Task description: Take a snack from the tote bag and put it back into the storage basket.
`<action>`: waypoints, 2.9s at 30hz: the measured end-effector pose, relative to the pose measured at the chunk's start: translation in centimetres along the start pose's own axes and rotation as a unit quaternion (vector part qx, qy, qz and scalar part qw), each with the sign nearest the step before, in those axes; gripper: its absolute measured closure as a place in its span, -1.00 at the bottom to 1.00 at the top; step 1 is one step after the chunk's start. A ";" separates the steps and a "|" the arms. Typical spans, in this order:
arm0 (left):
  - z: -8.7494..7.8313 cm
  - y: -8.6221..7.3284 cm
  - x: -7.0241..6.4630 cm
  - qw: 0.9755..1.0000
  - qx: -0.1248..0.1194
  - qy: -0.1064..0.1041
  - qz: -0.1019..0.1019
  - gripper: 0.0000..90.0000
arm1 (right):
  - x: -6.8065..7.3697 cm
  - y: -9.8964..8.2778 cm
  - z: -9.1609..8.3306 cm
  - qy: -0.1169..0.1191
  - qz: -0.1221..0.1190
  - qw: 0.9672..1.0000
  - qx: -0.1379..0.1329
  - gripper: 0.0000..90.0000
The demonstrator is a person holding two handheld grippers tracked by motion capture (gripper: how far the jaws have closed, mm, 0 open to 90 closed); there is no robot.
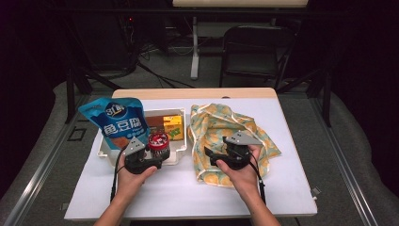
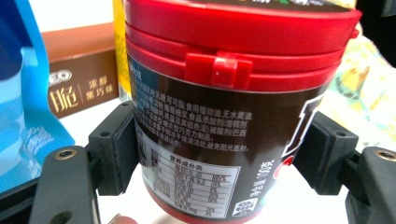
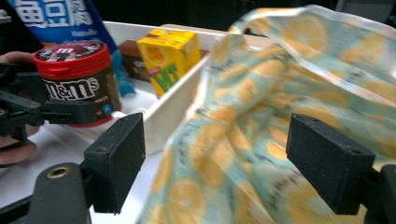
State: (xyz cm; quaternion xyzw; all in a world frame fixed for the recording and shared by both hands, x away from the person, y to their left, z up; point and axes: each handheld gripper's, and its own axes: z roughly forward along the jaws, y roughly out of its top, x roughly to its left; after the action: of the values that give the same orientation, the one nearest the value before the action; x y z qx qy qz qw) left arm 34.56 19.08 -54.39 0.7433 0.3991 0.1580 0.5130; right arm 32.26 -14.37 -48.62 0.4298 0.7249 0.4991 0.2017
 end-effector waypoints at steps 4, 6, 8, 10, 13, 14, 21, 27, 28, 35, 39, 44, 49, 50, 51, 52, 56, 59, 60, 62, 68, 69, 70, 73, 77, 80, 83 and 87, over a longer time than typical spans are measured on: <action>0.4 -0.1 0.3 1.000 0.007 0.010 -0.006 -0.44 | -1.1 -0.9 -0.8 -0.010 0.011 1.000 -0.002 -0.58; 0.5 -0.2 0.4 1.000 0.009 0.010 -0.006 -0.44 | -1.6 -1.2 -1.2 -0.014 0.012 1.000 0.001 -0.57; 0.8 -0.3 0.4 1.000 0.010 0.017 -0.007 -0.44 | -2.0 -1.5 -1.5 -0.019 0.015 1.000 0.002 -0.57; 1.0 -0.4 0.6 1.000 0.017 0.017 -0.013 -0.44 | -2.3 -1.8 -1.8 -0.025 0.014 1.000 0.005 -0.57; 1.4 -0.5 0.7 0.999 0.021 0.021 -0.020 -0.44 | -2.7 -2.1 -2.2 -0.033 0.007 0.999 0.010 -0.56; 1.4 -0.5 0.8 0.999 0.029 0.022 -0.018 -0.44 | -2.8 -2.3 -2.4 -0.035 0.006 0.999 0.011 -0.56; 2.3 -0.7 0.7 0.998 0.048 0.024 -0.013 -0.44 | -3.8 -2.8 -3.8 -0.047 0.012 0.999 0.007 -0.56; 3.1 -0.7 0.6 0.997 0.069 0.037 -0.021 -0.44 | -4.4 -3.4 -4.6 -0.053 0.013 0.998 0.013 -0.55; 3.1 -0.7 0.7 0.997 0.071 0.037 -0.021 -0.44 | -4.4 -3.5 -4.6 -0.053 0.017 0.998 0.009 -0.55; 3.6 -0.6 0.8 0.995 0.082 0.051 -0.027 -0.44 | -4.5 -3.5 -4.6 -0.052 0.023 0.998 0.004 -0.54; 3.7 -0.6 0.7 0.994 0.090 0.060 -0.020 -0.44 | -4.6 -3.5 -4.7 -0.055 0.024 0.998 0.005 -0.54; 4.1 -0.5 0.5 0.991 0.116 0.063 -0.008 -0.44 | -4.9 -3.7 -4.8 -0.054 0.029 0.998 0.005 -0.53; 3.9 -0.6 0.5 0.992 0.112 0.061 -0.010 -0.44 | -4.9 -3.8 -5.0 -0.053 0.029 0.998 0.004 -0.53; 3.7 -0.6 0.5 0.992 0.108 0.065 -0.012 -0.45 | -4.9 -3.9 -5.0 -0.052 0.030 0.998 0.004 -0.53; 3.5 -0.6 0.5 0.993 0.098 0.065 -0.015 -0.51 | -4.9 -3.9 -5.1 -0.053 0.029 0.998 0.003 -0.53; 3.0 -0.5 0.5 0.994 0.094 0.058 -0.021 -0.60 | -4.9 -3.9 -5.1 -0.053 0.029 0.998 0.003 -0.53; 0.0 0.2 0.0 0.997 0.042 0.055 -0.031 -0.64 | -5.0 -3.9 -5.1 -0.053 0.027 0.998 0.005 -0.53; -2.5 0.4 -0.1 0.999 0.011 0.038 -0.037 -0.49 | -5.0 -4.0 -5.1 -0.054 0.027 0.998 0.005 -0.53; -3.1 0.3 -0.1 0.999 0.001 0.036 -0.040 -0.30 | -5.0 -4.0 -5.2 -0.054 0.029 0.998 0.003 -0.53; -3.7 -0.1 -0.3 0.998 0.004 0.033 -0.045 0.19 | -5.0 -4.0 -5.3 -0.056 0.027 0.998 0.004 -0.53; -2.5 -0.8 -1.5 0.999 0.046 -0.003 -0.024 0.99 | -5.0 -4.0 -5.4 -0.058 0.026 0.998 0.002 -0.53; -2.1 -0.8 -1.6 0.998 0.051 0.005 -0.021 1.00 | -5.0 -4.0 -5.4 -0.059 0.026 0.998 0.004 -0.53; -2.0 -0.8 -1.6 0.998 0.057 0.012 -0.021 1.00 | -5.0 -4.1 -5.4 -0.058 0.027 0.998 0.005 -0.53; -2.0 -0.7 -0.9 0.997 0.058 0.023 -0.039 1.00 | -5.1 -4.1 -5.4 -0.058 0.026 0.998 0.005 -0.53; -2.2 -0.7 -0.2 0.997 0.056 0.031 -0.046 1.00 | -5.1 -4.2 -5.5 -0.058 0.027 0.998 0.004 -0.52; -2.2 -0.6 0.1 0.996 0.053 0.047 -0.053 1.00 | -5.2 -4.3 -5.5 -0.060 0.027 0.998 0.005 -0.52; -2.2 -0.5 0.7 0.995 0.053 0.060 -0.064 1.00 | -5.2 -4.3 -5.6 -0.060 0.027 0.998 0.006 -0.52; -2.2 -0.3 1.5 0.993 0.046 0.074 -0.077 1.00 | -5.3 -4.5 -5.6 -0.062 0.032 0.998 0.005 -0.52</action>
State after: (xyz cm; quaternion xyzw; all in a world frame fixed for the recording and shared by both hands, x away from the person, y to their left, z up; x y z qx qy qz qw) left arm 33.92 21.68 -54.00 0.7194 0.4988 0.1538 0.4582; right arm 29.23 -22.37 -50.97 0.4836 0.6996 0.4741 0.2279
